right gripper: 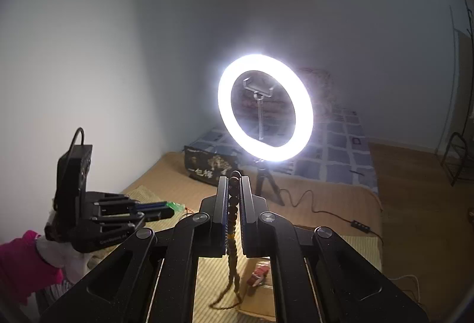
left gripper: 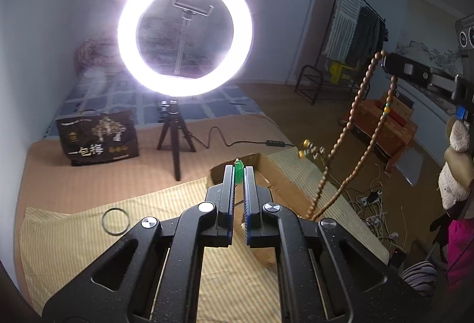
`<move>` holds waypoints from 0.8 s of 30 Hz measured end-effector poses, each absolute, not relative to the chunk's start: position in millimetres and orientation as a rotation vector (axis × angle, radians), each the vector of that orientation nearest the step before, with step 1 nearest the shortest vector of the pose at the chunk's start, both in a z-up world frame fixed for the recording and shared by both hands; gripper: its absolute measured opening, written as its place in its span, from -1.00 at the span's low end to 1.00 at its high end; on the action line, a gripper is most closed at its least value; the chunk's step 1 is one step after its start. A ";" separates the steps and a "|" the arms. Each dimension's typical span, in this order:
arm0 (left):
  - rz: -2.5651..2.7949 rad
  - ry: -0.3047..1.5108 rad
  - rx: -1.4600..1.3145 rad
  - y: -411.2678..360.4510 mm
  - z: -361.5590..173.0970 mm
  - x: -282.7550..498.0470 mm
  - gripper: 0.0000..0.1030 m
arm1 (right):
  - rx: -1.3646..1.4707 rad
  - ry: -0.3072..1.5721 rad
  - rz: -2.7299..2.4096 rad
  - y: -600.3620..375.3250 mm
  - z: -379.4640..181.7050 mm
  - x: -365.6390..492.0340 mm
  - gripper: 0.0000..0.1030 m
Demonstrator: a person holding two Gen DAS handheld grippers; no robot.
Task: Organize jewelry
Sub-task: 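Carry the pendant in left tool while right tool lifts the mala over the box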
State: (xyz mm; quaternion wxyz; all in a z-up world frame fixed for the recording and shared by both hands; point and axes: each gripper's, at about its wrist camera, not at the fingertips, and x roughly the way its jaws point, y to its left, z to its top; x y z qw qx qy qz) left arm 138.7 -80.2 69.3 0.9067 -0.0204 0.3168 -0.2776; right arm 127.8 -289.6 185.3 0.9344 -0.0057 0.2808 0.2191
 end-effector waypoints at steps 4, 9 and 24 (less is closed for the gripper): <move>-0.595 0.669 -0.044 -97.8 62.8 147.8 -0.95 | -0.018 0.569 0.418 -300.1 184.9 131.7 -0.90; -0.611 0.684 -0.045 -119.4 54.9 160.4 -0.95 | -0.017 0.576 0.388 -313.7 177.6 137.9 -0.90; -0.609 0.765 -0.019 -172.8 3.3 209.8 -0.95 | 0.062 0.702 0.320 -355.2 103.8 167.8 -0.90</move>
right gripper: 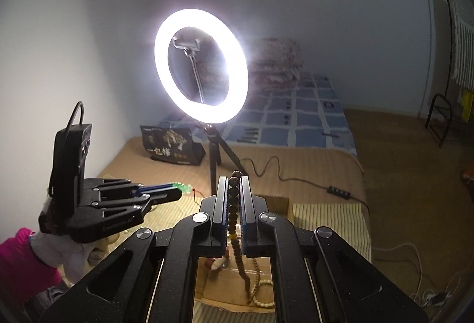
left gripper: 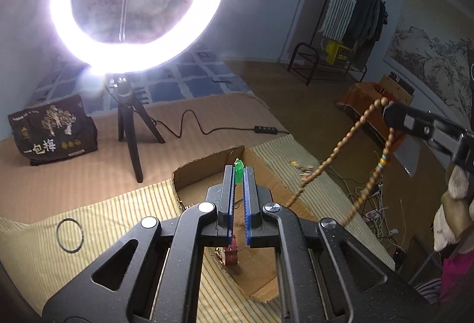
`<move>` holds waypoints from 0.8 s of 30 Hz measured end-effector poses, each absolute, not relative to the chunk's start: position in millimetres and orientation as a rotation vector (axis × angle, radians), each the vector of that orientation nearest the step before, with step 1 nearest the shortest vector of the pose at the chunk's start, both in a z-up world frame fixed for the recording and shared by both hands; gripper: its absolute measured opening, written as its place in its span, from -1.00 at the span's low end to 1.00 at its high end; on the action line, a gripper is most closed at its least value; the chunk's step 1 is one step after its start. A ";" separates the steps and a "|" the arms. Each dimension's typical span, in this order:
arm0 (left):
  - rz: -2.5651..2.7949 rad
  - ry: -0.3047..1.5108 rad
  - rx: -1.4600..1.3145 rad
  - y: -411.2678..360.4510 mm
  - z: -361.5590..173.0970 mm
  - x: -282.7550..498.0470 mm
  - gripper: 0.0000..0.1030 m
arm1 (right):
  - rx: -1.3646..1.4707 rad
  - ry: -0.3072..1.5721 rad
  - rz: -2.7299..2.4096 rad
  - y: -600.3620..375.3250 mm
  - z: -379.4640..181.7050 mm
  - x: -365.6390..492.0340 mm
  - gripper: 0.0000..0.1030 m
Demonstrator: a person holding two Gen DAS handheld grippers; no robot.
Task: Organize jewelry
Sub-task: 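Carry the pendant in left tool while right tool lifts the mala over the box, then open left tool to drop the pendant while right tool releases the mala into the box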
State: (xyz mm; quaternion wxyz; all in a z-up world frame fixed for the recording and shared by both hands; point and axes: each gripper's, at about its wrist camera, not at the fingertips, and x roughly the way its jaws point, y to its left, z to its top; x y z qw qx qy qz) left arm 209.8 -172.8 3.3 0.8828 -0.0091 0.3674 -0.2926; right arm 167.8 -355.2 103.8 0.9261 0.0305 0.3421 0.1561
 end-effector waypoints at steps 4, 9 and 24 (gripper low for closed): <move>-0.598 0.805 -0.004 -183.9 -19.0 223.8 -0.95 | 0.078 0.743 0.312 -360.2 83.9 174.7 -0.90; -0.588 0.841 0.008 -193.2 -40.9 237.1 -0.95 | 0.095 0.807 0.302 -363.6 54.8 185.2 -0.90; -0.569 0.921 0.015 -205.1 -81.2 257.8 -0.94 | 0.068 0.979 0.291 -357.1 -12.5 206.6 -0.90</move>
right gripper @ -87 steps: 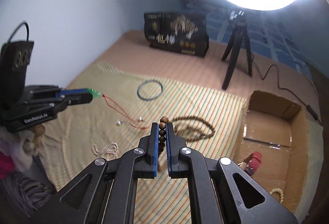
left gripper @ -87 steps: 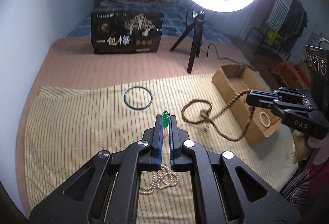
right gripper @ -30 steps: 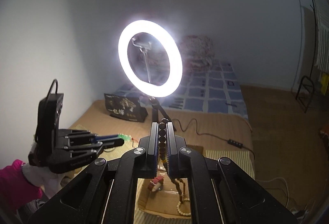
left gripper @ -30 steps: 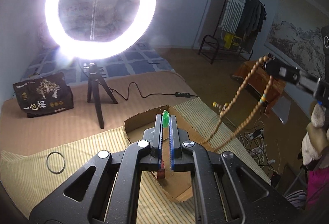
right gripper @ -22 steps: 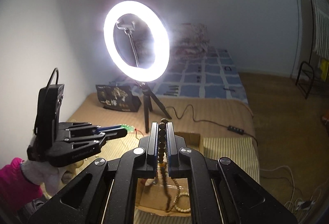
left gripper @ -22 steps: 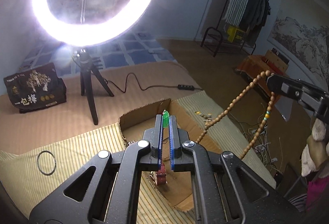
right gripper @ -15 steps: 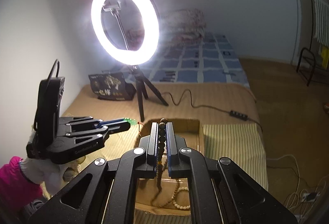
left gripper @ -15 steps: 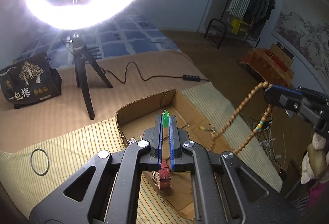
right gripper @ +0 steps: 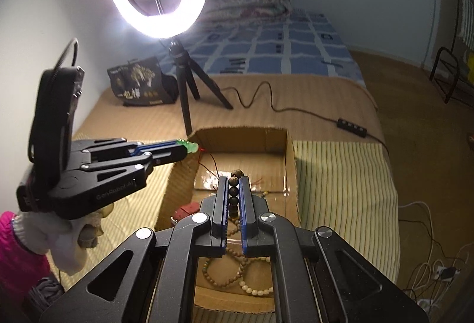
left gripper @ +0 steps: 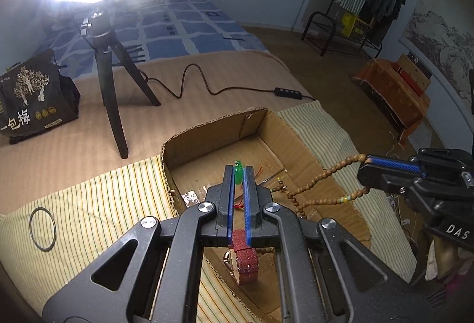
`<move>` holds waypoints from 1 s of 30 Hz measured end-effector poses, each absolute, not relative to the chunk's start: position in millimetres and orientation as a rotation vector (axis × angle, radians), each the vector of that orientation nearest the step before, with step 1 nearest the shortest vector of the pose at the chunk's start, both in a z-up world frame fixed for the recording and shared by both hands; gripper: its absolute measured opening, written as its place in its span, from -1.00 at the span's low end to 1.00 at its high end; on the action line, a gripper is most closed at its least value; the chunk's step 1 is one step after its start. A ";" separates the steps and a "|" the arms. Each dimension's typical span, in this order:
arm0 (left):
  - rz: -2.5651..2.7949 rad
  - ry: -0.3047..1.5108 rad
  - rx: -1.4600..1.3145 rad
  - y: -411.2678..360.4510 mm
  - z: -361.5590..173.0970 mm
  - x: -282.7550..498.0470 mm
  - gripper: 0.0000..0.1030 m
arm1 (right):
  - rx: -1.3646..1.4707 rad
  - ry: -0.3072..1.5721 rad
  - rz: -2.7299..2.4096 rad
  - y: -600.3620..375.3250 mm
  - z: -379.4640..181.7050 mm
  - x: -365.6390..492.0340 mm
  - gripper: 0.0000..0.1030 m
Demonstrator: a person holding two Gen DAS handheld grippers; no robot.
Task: Organize jewelry
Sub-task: 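Open left tool to drop the pendant while right tool releases the mala into the box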
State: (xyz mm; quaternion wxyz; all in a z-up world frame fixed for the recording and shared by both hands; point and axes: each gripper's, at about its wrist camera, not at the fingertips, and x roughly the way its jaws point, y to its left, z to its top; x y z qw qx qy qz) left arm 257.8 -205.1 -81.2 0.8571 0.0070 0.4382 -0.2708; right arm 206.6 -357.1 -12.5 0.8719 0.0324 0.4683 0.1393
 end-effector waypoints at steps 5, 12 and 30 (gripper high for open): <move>-0.565 0.934 0.015 -207.6 -86.9 259.0 -0.94 | 0.070 1.024 0.292 -355.7 -26.7 209.3 -0.90; -0.550 0.953 0.019 -207.8 -89.6 259.8 -0.82 | 0.046 1.050 0.290 -350.1 -34.6 208.1 -0.89; -0.521 0.904 0.017 -178.1 -60.0 235.2 -0.58 | 0.045 1.035 0.260 -349.2 -26.8 193.4 -0.26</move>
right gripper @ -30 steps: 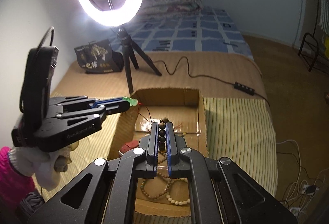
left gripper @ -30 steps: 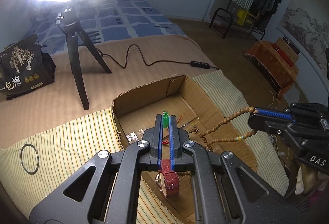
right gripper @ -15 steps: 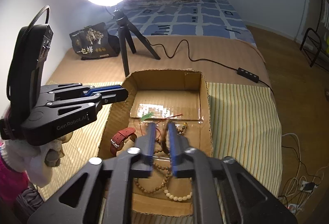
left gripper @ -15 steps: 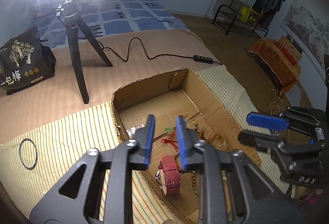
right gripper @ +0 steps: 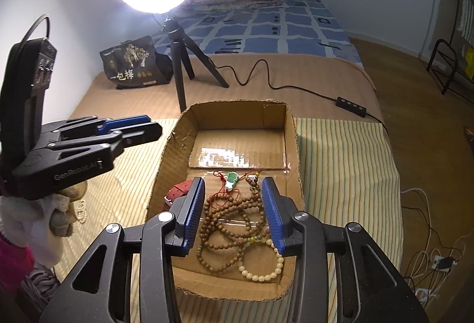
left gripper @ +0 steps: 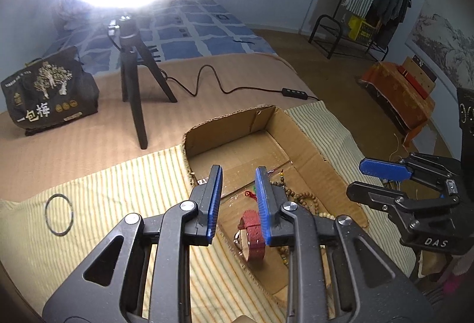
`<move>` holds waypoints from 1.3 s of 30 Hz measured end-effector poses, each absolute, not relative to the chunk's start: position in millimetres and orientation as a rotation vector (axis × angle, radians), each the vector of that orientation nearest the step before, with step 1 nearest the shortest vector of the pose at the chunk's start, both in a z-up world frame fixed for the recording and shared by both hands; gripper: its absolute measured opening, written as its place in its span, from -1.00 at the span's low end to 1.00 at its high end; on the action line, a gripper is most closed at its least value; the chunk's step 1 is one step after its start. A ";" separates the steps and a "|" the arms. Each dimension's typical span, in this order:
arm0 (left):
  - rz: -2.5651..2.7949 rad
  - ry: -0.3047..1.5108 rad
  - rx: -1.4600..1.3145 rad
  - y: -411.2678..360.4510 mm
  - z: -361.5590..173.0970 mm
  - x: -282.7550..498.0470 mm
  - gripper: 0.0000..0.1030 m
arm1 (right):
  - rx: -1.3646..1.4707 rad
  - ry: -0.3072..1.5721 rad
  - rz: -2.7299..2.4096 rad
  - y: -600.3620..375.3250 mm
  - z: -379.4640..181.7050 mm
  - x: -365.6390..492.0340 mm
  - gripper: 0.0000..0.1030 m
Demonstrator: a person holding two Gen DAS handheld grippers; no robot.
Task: Organize jewelry
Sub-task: 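Open left tool to drop the pendant while right tool releases the mala into the box, then move both tools back over the cloth toward the pearl necklace and earrings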
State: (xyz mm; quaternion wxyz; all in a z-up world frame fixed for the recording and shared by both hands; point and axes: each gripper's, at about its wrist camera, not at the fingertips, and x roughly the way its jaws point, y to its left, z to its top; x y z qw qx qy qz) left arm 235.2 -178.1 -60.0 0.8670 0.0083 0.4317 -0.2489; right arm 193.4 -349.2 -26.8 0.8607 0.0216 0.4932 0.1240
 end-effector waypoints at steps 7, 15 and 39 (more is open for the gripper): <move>-0.494 0.868 0.035 -153.0 -41.9 216.1 -0.58 | 0.040 1.013 0.265 -341.6 -19.7 182.9 -0.02; -0.425 0.854 0.066 -97.0 -31.3 192.1 -0.58 | 0.038 0.993 0.297 -319.6 -12.8 167.3 0.14; -0.269 0.970 -0.040 72.6 -80.9 126.8 -0.14 | -0.049 1.031 0.486 -207.3 -26.6 132.1 0.25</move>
